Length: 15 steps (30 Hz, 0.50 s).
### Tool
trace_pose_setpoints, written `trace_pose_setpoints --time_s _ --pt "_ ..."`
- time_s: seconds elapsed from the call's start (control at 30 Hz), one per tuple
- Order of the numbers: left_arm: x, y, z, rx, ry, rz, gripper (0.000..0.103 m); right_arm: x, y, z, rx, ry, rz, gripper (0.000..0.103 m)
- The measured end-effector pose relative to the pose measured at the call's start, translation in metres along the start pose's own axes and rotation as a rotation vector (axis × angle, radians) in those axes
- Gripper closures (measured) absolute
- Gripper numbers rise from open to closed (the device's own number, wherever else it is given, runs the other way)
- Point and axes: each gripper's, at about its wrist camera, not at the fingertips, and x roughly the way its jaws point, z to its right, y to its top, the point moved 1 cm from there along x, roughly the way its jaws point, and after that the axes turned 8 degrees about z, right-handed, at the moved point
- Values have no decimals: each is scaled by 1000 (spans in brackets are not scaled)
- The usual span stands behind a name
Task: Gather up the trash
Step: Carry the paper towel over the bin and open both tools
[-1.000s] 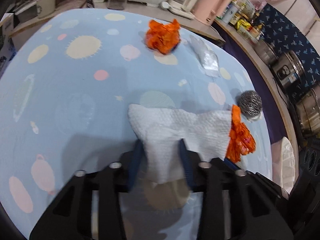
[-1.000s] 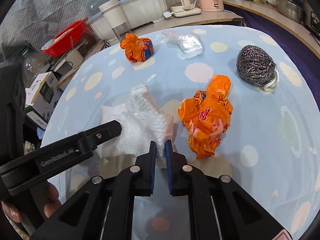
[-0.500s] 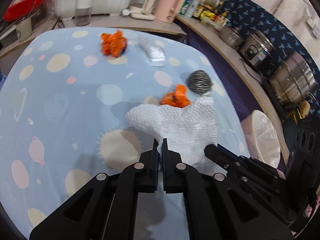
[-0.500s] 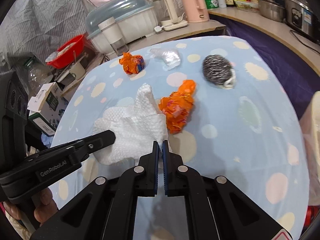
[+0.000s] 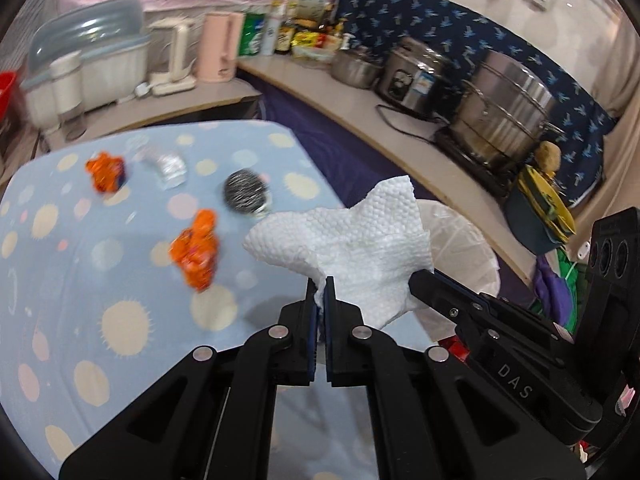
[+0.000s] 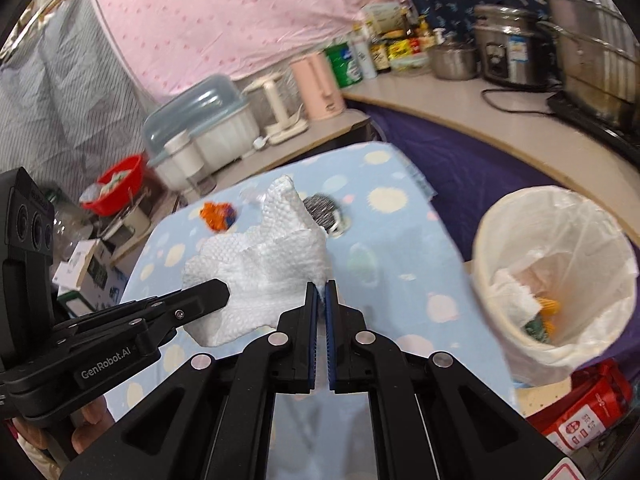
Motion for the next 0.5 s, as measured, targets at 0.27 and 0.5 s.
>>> trace_pose_setpoints --time_s 0.27,0.5 --pt "21 21 73 112 -71 21 101 -42 25 56 76 -80 117 99" --pt "51 28 126 182 -122 8 101 -62 35 105 133 -168 177 99"
